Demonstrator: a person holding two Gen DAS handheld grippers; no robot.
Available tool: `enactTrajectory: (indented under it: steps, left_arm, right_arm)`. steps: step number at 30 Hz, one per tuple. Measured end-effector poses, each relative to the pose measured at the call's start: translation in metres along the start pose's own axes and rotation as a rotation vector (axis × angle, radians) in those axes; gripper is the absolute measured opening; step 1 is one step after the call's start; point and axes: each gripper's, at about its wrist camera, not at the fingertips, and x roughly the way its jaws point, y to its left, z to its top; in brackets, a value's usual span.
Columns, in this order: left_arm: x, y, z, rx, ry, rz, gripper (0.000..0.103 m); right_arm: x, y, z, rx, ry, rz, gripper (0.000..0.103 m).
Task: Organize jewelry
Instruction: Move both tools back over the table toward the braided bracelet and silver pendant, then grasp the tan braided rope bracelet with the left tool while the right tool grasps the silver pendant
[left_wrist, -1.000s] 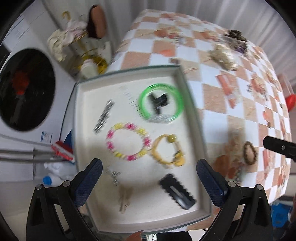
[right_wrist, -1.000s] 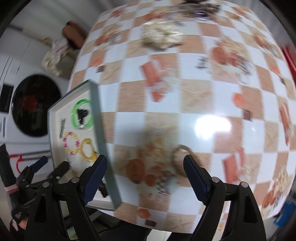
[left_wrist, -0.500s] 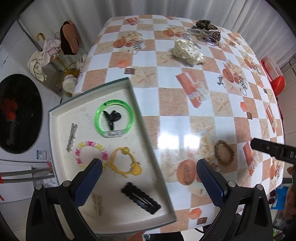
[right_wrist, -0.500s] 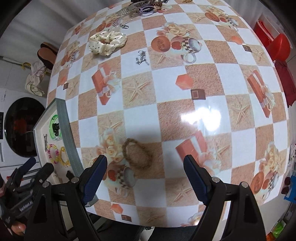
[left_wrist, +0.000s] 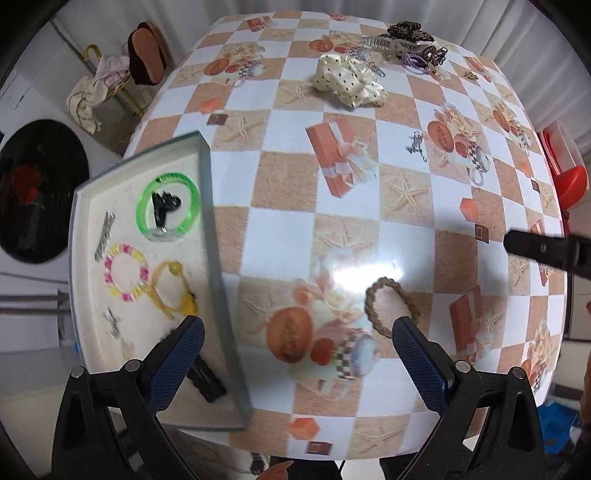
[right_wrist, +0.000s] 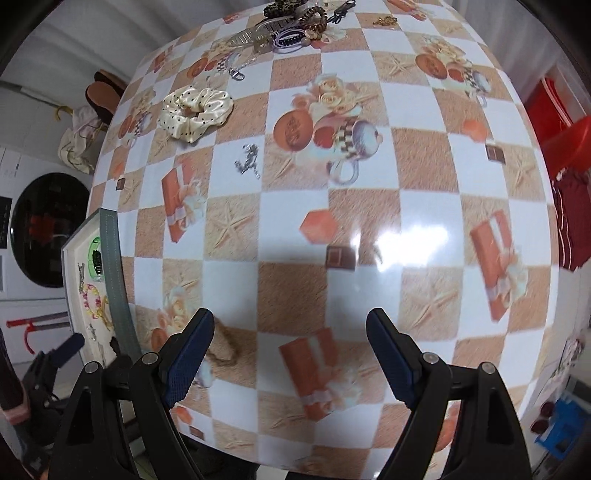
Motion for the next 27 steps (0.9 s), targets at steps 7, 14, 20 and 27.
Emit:
enactTrajectory:
  steps: [7, 14, 20, 27]
  left_arm:
    - [0.017, -0.01, -0.019, -0.105, 0.036, -0.011, 0.103]
    - [0.037, -0.024, -0.026, -0.134, 0.056, -0.032, 0.103]
    - [0.051, -0.038, -0.023, -0.148, 0.034, -0.032, 0.103]
    - [0.072, -0.051, -0.029, -0.156, 0.027, -0.003, 0.103]
  right_arm:
    - [0.007, -0.004, 0.023, -0.07, 0.001, 0.012, 0.087]
    - [0.023, -0.003, 0.044, -0.112, 0.002, 0.01, 0.087]
    - [0.04, 0.004, 0.062, -0.152, -0.007, 0.009, 0.087]
    - [0.062, 0.025, 0.086, -0.215, -0.045, 0.003, 0.084]
